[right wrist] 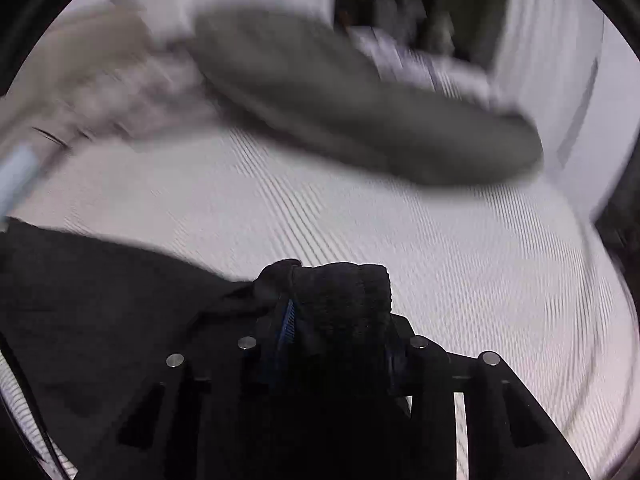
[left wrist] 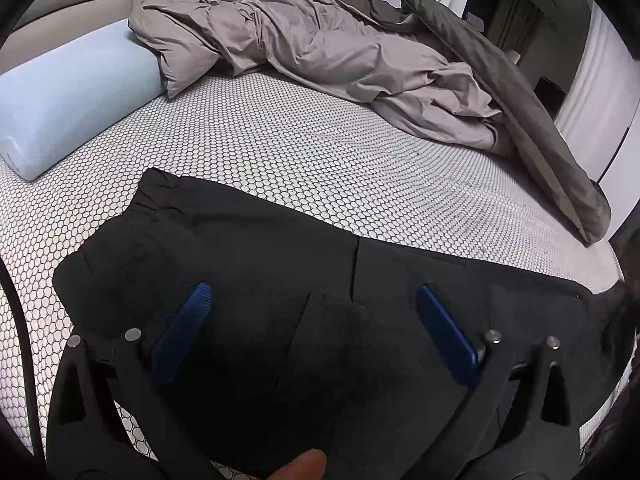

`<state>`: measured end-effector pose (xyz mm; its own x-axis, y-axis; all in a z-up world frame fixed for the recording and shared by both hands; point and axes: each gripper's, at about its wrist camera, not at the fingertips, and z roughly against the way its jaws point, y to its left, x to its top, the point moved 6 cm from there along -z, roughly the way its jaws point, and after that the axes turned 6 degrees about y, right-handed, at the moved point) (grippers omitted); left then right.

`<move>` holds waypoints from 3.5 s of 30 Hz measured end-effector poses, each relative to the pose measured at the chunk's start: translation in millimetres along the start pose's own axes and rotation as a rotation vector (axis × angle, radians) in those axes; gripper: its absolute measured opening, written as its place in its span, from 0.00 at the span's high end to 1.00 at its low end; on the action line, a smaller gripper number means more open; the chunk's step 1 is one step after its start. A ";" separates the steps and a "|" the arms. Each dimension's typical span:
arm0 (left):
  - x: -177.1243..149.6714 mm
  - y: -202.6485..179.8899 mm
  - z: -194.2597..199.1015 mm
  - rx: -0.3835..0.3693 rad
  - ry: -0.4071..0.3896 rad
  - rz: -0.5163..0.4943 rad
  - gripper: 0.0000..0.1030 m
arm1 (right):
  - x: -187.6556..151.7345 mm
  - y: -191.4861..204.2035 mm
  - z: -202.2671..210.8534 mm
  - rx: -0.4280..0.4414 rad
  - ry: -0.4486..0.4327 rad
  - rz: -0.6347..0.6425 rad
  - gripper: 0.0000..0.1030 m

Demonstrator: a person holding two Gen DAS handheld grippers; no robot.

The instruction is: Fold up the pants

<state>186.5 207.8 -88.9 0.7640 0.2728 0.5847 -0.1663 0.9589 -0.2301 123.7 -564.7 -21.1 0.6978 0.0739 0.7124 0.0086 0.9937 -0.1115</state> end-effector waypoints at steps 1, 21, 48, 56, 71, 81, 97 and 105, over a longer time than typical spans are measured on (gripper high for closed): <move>0.3 0.4 -0.5 0.001 0.001 0.004 0.01 | 2.5 -4.5 3.8 -0.021 -0.024 -0.019 0.66; -14.5 30.8 9.0 0.060 0.017 0.079 0.01 | -9.1 55.2 26.8 -0.115 0.114 -0.016 0.16; -192.4 -190.9 31.3 -0.581 0.303 0.120 0.27 | -176.5 184.0 46.8 0.553 0.217 -0.479 0.16; -164.5 -193.1 18.9 -0.626 0.263 0.153 0.91 | -162.8 146.8 32.2 0.528 0.102 -0.691 0.16; -165.9 -152.1 46.2 -0.579 0.216 0.125 0.98 | -132.8 81.3 62.2 0.443 -0.137 -0.930 0.87; -210.5 -202.7 18.9 -0.602 0.408 -0.046 0.77 | -167.0 115.9 45.4 0.518 0.126 -0.809 0.53; -208.4 -247.2 48.8 -0.597 0.290 -0.270 0.64 | -113.9 160.7 55.3 0.845 -0.073 -0.848 0.81; -216.0 -253.8 5.0 -0.682 0.405 -0.105 0.61 | -109.1 162.1 57.5 0.831 -0.050 -0.874 0.81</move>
<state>60.5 -94.2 -152.9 0.9433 0.0081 0.3319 0.2373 0.6826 -0.6912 7.8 -406.9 -77.0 0.6578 -0.6656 0.3525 -0.0117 0.4589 0.8884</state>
